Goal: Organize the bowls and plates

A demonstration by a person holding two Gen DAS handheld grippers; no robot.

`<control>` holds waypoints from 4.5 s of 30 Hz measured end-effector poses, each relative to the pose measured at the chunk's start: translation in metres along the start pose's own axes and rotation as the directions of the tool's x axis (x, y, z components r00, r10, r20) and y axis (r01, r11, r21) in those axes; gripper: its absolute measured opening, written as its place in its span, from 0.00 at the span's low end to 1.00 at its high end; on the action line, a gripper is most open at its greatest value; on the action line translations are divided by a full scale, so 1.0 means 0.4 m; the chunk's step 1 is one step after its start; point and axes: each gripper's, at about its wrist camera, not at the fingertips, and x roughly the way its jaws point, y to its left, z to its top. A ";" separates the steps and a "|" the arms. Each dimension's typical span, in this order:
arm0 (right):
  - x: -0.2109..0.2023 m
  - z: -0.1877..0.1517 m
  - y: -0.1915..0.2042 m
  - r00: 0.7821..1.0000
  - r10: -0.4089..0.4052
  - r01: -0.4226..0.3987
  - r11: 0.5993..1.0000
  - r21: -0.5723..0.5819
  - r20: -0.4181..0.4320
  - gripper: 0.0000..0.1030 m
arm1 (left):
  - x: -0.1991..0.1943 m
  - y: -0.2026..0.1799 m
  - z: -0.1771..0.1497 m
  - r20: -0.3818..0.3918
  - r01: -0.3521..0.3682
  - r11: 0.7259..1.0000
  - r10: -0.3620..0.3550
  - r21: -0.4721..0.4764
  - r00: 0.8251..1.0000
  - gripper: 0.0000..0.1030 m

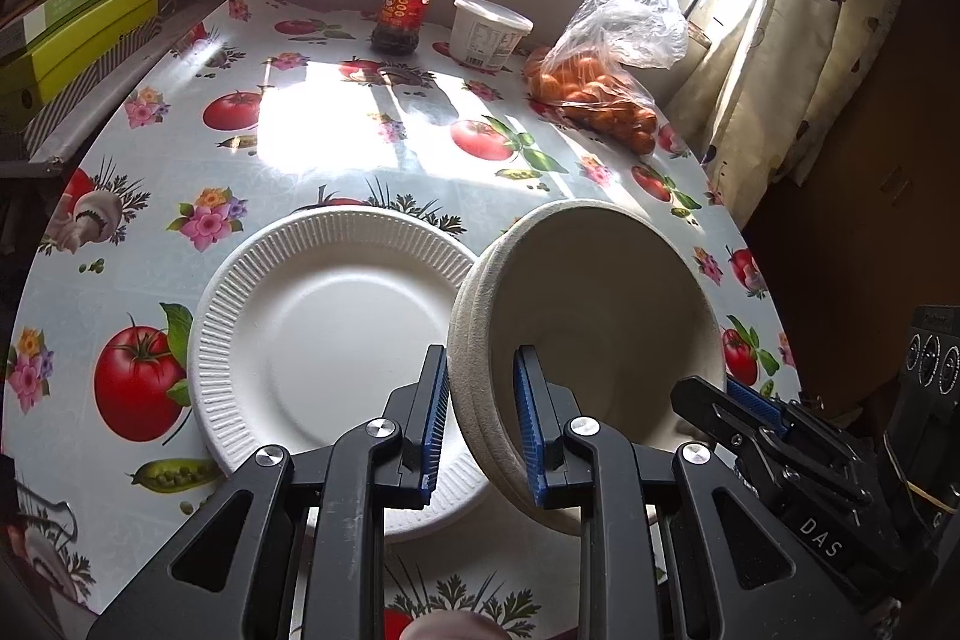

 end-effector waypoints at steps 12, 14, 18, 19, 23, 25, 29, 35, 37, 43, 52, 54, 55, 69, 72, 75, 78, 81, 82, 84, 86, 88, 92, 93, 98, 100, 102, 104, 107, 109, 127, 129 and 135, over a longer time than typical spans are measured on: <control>0.058 0.019 0.063 0.999 0.043 -0.045 0.998 -0.050 -0.030 0.24 | -0.028 0.073 0.003 0.021 -0.052 0.997 0.053 -0.051 0.998 0.22; 0.066 0.022 0.070 0.998 0.048 -0.050 0.997 -0.054 -0.033 0.24 | -0.029 0.081 0.004 0.021 -0.060 0.997 0.061 -0.056 0.998 0.22; 0.083 0.031 0.082 0.997 0.061 -0.064 0.996 -0.063 -0.039 0.24 | -0.030 0.098 0.006 0.021 -0.073 0.995 0.075 -0.070 0.997 0.22; 0.087 0.033 0.085 0.997 0.064 -0.066 0.996 -0.065 -0.041 0.24 | -0.030 0.103 0.007 0.019 -0.076 0.994 0.078 -0.075 0.997 0.22; 0.105 0.038 0.098 0.996 0.074 -0.078 0.994 -0.075 -0.051 0.24 | -0.028 0.122 0.011 0.018 -0.088 0.992 0.090 -0.092 0.996 0.22; 0.114 0.041 0.104 0.995 0.080 -0.084 0.993 -0.082 -0.059 0.24 | -0.027 0.135 0.012 0.016 -0.094 0.990 0.096 -0.102 0.995 0.22; 0.133 0.045 0.116 0.993 0.090 -0.096 0.992 -0.085 -0.075 0.24 | -0.022 0.153 0.015 0.008 -0.105 0.988 0.107 -0.117 0.994 0.22; 0.151 0.057 0.126 0.992 0.096 -0.104 0.991 -0.090 -0.088 0.24 | -0.020 0.167 0.018 0.006 -0.117 0.984 0.119 -0.131 0.993 0.22; 0.158 0.059 0.128 0.991 0.099 -0.107 0.990 -0.091 -0.094 0.24 | -0.019 0.173 0.020 0.005 -0.119 0.983 0.121 -0.137 0.993 0.22; 0.180 0.063 0.133 0.988 0.104 -0.114 0.990 -0.088 -0.115 0.24 | -0.009 0.188 0.023 -0.007 -0.131 0.980 0.131 -0.147 0.991 0.22; 0.188 0.068 0.134 0.987 0.104 -0.114 0.990 -0.085 -0.119 0.24 | 0.000 0.195 0.023 -0.016 -0.128 0.979 0.127 -0.158 0.992 0.22; 0.190 0.071 0.135 0.987 0.106 -0.116 0.990 -0.084 -0.119 0.24 | 0.001 0.196 0.025 -0.016 -0.126 0.979 0.125 -0.161 0.992 0.22; 0.190 0.071 0.135 0.987 0.105 -0.115 0.990 -0.085 -0.119 0.24 | 0.001 0.195 0.025 -0.016 -0.126 0.979 0.125 -0.161 0.992 0.22; 0.193 0.076 0.134 0.987 0.110 -0.121 0.989 -0.090 -0.116 0.27 | 0.004 0.198 0.025 -0.022 -0.134 0.978 0.133 -0.157 0.991 0.22; 0.191 0.077 0.136 0.987 0.111 -0.121 0.988 -0.092 -0.114 0.31 | 0.004 0.197 0.025 -0.023 -0.136 0.978 0.134 -0.156 0.991 0.22; 0.189 0.078 0.136 0.988 0.109 -0.119 0.989 -0.093 -0.107 0.32 | 0.006 0.197 0.024 -0.022 -0.133 0.979 0.131 -0.155 0.991 0.23; 0.185 0.079 0.135 0.989 0.110 -0.119 0.989 -0.092 -0.103 0.36 | 0.004 0.197 0.025 -0.018 -0.128 0.979 0.127 -0.156 0.992 0.27; 0.182 0.078 0.135 0.989 0.110 -0.120 0.988 -0.095 -0.096 0.38 | 0.000 0.194 0.026 -0.012 -0.119 0.981 0.119 -0.153 0.993 0.36; 0.181 0.078 0.135 0.989 0.111 -0.120 0.988 -0.096 -0.094 0.38 | -0.002 0.193 0.026 -0.010 -0.119 0.981 0.119 -0.152 0.993 0.36; 0.178 0.076 0.134 0.990 0.109 -0.118 0.988 -0.097 -0.089 0.39 | -0.005 0.192 0.025 -0.006 -0.119 0.981 0.119 -0.152 0.993 0.36; 0.175 0.075 0.135 0.991 0.109 -0.117 0.988 -0.099 -0.084 0.40 | -0.008 0.190 0.025 -0.002 -0.118 0.981 0.119 -0.152 0.993 0.36; 0.171 0.074 0.135 0.990 0.112 -0.120 0.988 -0.100 -0.080 0.42 | -0.011 0.189 0.025 0.000 -0.119 0.981 0.121 -0.150 0.993 0.36; 0.161 0.072 0.136 0.991 0.113 -0.119 0.988 -0.101 -0.069 0.42 | -0.023 0.181 0.023 0.016 -0.125 0.982 0.128 -0.138 0.992 0.40; 0.158 0.072 0.136 0.992 0.113 -0.119 0.988 -0.102 -0.065 0.42 | -0.027 0.178 0.022 0.019 -0.122 0.983 0.126 -0.136 0.992 0.41; 0.141 0.065 0.139 0.993 0.105 -0.109 0.988 -0.113 -0.044 0.42 | -0.039 0.167 0.015 0.030 -0.137 0.983 0.142 -0.122 0.989 0.41; 0.133 0.062 0.141 0.995 0.098 -0.101 0.987 -0.122 -0.033 0.42 | -0.045 0.163 0.010 0.035 -0.149 0.982 0.154 -0.118 0.987 0.41; 0.124 0.058 0.142 0.995 0.095 -0.097 0.987 -0.127 -0.023 0.42 | -0.053 0.158 0.006 0.045 -0.166 0.980 0.172 -0.111 0.984 0.41; 0.116 0.055 0.144 0.996 0.088 -0.089 0.987 -0.135 -0.010 0.42 | -0.061 0.155 0.001 0.056 -0.177 0.979 0.183 -0.104 0.981 0.41; 0.103 0.050 0.143 0.996 0.086 -0.085 0.987 -0.140 0.005 0.42 | -0.073 0.148 -0.010 0.073 -0.193 0.977 0.200 -0.092 0.977 0.41; 0.093 0.044 0.142 0.996 0.087 -0.084 0.986 -0.141 0.016 0.43 | -0.081 0.141 -0.017 0.087 -0.211 0.974 0.218 -0.080 0.972 0.41; -0.004 -0.045 0.126 0.995 0.030 -0.010 0.979 -0.201 0.097 0.51 | -0.168 0.099 -0.139 0.212 -0.315 0.949 0.304 0.019 0.929 0.41; -0.012 -0.060 0.119 0.995 0.021 0.000 0.978 -0.209 0.097 0.52 | -0.174 0.100 -0.160 0.216 -0.332 0.943 0.319 0.027 0.923 0.41; -0.018 -0.098 0.098 0.997 -0.010 0.026 0.981 -0.194 0.083 0.53 | -0.163 0.117 -0.212 0.187 -0.342 0.939 0.331 0.031 0.925 0.41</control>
